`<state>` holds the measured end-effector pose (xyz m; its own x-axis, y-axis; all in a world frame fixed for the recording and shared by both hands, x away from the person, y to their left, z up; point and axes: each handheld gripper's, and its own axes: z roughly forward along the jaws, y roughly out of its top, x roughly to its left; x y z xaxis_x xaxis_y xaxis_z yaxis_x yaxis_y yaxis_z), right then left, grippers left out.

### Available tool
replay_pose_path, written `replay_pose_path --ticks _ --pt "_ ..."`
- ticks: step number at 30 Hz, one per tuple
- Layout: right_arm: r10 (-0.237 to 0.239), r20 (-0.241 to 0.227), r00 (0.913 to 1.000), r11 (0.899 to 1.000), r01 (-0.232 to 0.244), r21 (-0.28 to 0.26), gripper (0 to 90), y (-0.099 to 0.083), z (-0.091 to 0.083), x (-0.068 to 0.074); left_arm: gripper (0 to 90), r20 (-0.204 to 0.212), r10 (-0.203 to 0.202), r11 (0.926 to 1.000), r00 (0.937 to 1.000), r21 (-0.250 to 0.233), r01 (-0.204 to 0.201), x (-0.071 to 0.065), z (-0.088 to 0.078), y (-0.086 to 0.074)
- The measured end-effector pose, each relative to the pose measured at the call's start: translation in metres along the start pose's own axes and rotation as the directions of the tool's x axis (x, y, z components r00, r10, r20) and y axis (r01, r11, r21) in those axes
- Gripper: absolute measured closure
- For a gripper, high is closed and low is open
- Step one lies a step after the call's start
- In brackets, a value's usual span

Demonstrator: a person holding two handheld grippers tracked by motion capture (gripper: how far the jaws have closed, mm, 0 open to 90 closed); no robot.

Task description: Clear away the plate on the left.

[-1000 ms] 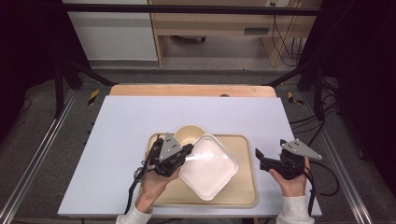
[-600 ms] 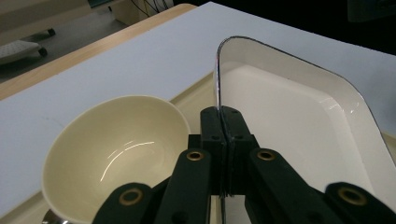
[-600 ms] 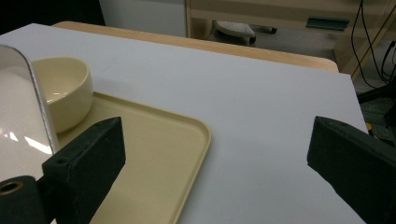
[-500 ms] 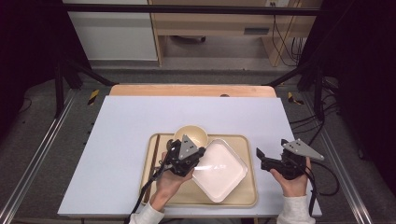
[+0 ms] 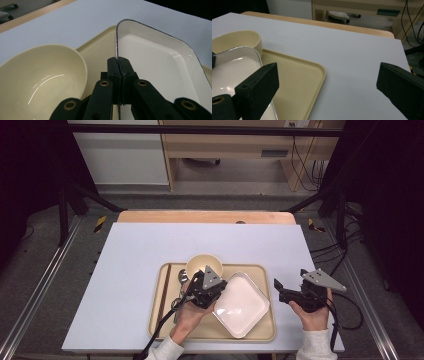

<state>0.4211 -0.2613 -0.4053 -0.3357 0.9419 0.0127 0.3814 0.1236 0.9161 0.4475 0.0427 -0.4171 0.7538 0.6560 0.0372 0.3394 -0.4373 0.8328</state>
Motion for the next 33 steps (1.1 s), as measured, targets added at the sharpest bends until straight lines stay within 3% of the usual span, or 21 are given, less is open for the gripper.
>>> replay_pose_path --ticks 18,33 --pt "0.002 -0.002 1.0000 1.000 -0.002 0.000 4.9 0.000 0.000 0.000 89.0 0.013 -0.026 0.9990 0.9996 0.038 0.025 0.005 0.016 -0.003" --pt "0.002 -0.001 1.0000 1.000 -0.002 0.000 5.1 0.000 0.000 0.001 87.7 -0.007 -0.025 0.9949 0.9997 0.098 0.025 0.007 0.033 -0.010"
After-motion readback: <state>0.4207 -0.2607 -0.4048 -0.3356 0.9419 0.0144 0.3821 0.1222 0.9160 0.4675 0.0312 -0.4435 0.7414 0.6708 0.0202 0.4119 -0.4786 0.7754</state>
